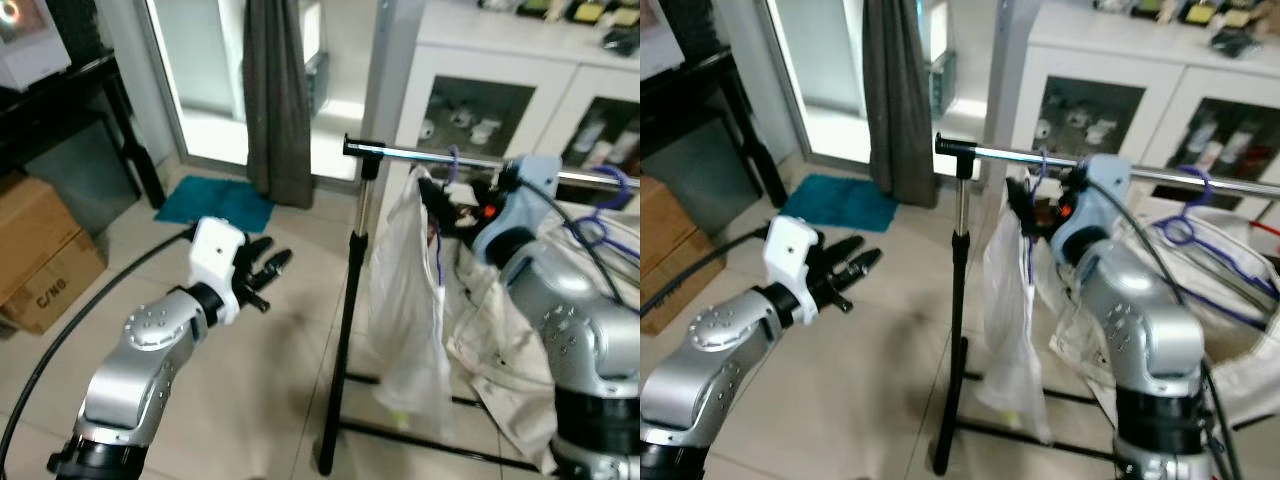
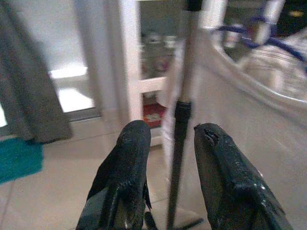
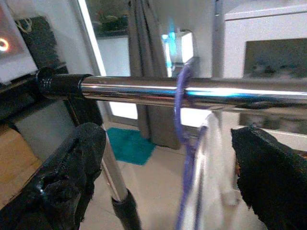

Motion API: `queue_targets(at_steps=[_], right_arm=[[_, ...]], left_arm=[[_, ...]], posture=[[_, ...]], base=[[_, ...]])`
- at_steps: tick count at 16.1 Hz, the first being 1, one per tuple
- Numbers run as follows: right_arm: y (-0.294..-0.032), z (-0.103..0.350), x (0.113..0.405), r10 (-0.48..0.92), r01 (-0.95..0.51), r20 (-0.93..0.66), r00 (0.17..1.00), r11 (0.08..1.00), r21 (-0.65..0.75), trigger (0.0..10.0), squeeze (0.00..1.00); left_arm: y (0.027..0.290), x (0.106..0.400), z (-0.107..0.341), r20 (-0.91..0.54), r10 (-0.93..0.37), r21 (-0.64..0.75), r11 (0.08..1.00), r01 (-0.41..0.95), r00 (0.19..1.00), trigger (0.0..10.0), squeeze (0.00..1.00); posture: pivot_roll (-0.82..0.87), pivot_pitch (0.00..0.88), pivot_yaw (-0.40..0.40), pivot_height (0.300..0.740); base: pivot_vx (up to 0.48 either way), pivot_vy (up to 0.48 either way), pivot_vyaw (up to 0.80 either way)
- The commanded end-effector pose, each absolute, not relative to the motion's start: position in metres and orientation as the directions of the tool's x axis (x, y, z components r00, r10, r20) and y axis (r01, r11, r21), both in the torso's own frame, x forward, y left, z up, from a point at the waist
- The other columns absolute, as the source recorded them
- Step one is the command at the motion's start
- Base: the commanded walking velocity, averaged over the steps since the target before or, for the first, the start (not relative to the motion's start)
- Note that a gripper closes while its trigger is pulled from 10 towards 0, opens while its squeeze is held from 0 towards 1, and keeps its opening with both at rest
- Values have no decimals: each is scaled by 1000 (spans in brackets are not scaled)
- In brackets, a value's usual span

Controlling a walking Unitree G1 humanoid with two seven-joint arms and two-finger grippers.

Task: Hang hanger

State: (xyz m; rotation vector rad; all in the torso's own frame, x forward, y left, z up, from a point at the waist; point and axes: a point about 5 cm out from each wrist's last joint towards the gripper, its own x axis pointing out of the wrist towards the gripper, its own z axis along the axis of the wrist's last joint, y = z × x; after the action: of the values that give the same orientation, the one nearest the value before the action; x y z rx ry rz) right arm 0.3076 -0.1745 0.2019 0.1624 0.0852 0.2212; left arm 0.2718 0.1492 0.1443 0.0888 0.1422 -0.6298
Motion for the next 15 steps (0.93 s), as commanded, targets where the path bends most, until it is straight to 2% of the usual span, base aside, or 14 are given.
queue_targets(at_steps=[1,2,3,4,7,8,12,15], right_arm=[[-180,203,310,197,-180,-101,975,971,155,10000,0],[-185,204,312,175,-157,-131,976,978,136,10000,0],[-190,204,312,160,-135,-167,973,979,156,10000,957],[-191,203,311,170,-137,-187,968,975,176,10000,1000],[-184,198,316,201,-155,-253,946,969,192,10000,1000],[-180,195,324,182,-126,-273,945,970,210,10000,0],[-165,191,338,225,-151,-289,931,955,256,10000,0],[-155,184,346,256,-176,-305,917,948,266,10000,0]], left_arm=[[151,273,145,-174,-602,46,785,617,779,10000,0],[153,273,147,-181,-620,58,769,637,764,10000,0],[156,274,148,-188,-630,68,757,650,754,10000,0],[157,276,150,-190,-635,78,751,656,749,10000,0],[157,284,158,-194,-677,107,704,702,709,10000,0],[152,285,163,-201,-728,114,647,754,656,10000,0],[140,289,168,-227,-803,128,536,835,551,10000,0],[134,292,170,-230,-814,144,514,845,534,10000,0]], posture=[[-106,0,-6,740],[-108,0,-10,740],[-110,0,-11,740],[-113,0,-12,740],[-118,0,-8,740],[-119,0,-2,740],[-119,0,7,740],[-119,0,7,740]], base=[[0,0,0],[0,0,0],[0,0,0],[0,0,0],[0,0,0],[0,0,0],[0,0,0],[0,0,0]])
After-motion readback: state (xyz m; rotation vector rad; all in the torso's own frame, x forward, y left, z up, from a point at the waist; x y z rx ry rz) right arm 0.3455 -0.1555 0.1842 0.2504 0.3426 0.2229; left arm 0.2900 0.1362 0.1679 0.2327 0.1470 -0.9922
